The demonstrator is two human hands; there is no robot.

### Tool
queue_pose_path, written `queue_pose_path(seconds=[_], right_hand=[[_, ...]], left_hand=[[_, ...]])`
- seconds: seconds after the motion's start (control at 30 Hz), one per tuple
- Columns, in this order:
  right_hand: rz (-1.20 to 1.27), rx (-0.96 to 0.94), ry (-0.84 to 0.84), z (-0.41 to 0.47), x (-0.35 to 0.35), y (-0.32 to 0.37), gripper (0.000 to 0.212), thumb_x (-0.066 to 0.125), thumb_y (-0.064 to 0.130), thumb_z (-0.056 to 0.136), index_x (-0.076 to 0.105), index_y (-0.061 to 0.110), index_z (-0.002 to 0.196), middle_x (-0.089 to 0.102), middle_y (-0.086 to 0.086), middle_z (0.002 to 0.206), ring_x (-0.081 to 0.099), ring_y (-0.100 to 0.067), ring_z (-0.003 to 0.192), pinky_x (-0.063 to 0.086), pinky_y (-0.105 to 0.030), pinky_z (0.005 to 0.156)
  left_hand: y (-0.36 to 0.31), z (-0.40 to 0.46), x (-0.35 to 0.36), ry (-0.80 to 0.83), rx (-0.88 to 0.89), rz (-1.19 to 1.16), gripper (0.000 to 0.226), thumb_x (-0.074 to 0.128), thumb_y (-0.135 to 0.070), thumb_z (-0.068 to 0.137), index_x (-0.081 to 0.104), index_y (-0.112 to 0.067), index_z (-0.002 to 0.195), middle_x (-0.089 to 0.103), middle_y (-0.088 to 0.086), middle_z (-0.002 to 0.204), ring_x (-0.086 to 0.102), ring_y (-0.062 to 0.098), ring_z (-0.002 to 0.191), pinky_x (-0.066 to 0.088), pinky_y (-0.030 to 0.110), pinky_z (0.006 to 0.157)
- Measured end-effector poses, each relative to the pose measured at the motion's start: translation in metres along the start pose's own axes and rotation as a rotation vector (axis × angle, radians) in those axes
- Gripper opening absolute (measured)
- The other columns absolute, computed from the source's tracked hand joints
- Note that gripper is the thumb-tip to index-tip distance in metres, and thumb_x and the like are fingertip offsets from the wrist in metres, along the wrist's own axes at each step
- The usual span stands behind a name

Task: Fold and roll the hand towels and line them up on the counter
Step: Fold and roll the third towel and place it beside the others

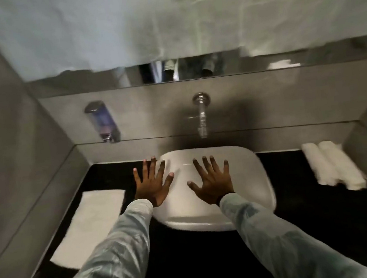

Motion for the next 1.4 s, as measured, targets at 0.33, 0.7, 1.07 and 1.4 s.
queue_pose_path(seconds=[0.33, 0.7, 1.07, 1.4], right_hand=[[0.044, -0.327, 0.187, 0.114, 0.115, 0.270, 0.081, 0.032, 0.066, 0.087, 0.001, 0.031, 0.153, 0.011, -0.004, 0.163, 0.003, -0.026, 0.150, 0.000, -0.059, 0.117], [0.002, -0.090, 0.476, 0.194, 0.215, 0.331, 0.066, 0.059, 0.038, 0.086, 0.034, 0.017, 0.143, 0.040, -0.011, 0.145, 0.039, -0.033, 0.130, 0.033, -0.047, 0.105], [0.274, 0.124, 0.582, 0.183, 0.184, 0.324, 0.042, 0.072, 0.027, 0.080, 0.061, 0.012, 0.118, 0.058, -0.017, 0.126, 0.058, -0.035, 0.113, 0.050, -0.038, 0.093], [0.536, 0.131, 0.876, 0.052, 0.084, 0.248, 0.021, 0.079, 0.012, 0.076, 0.068, 0.005, 0.093, 0.062, -0.002, 0.074, 0.066, -0.022, 0.064, 0.059, -0.031, 0.062]], left_hand=[[0.288, 0.013, 0.063, 0.149, -0.272, -0.052, 0.070, 0.000, -0.064, 0.090, 0.010, -0.030, 0.151, 0.003, 0.003, 0.162, -0.001, 0.029, 0.148, 0.005, 0.060, 0.117], [0.419, 0.089, 0.139, 0.356, -0.057, -0.288, 0.061, 0.047, -0.017, 0.096, 0.019, -0.017, 0.150, 0.017, 0.010, 0.159, 0.019, 0.029, 0.145, 0.021, 0.042, 0.119], [0.420, 0.106, 0.081, 0.523, -0.058, -0.286, 0.030, 0.067, -0.009, 0.083, 0.066, -0.010, 0.112, 0.057, 0.013, 0.127, 0.055, 0.031, 0.117, 0.046, 0.039, 0.100], [0.283, 0.030, -0.031, 1.241, -0.008, 0.166, 0.035, 0.079, -0.031, 0.073, 0.070, -0.029, 0.107, 0.069, 0.003, 0.120, 0.064, 0.023, 0.111, 0.051, 0.037, 0.098]])
Point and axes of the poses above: each hand's wrist, its own z-axis towards the middle knuckle, its own x-axis out of the palm, y = z × x, the point moved 3 cm from there along z, towards the middle knuckle
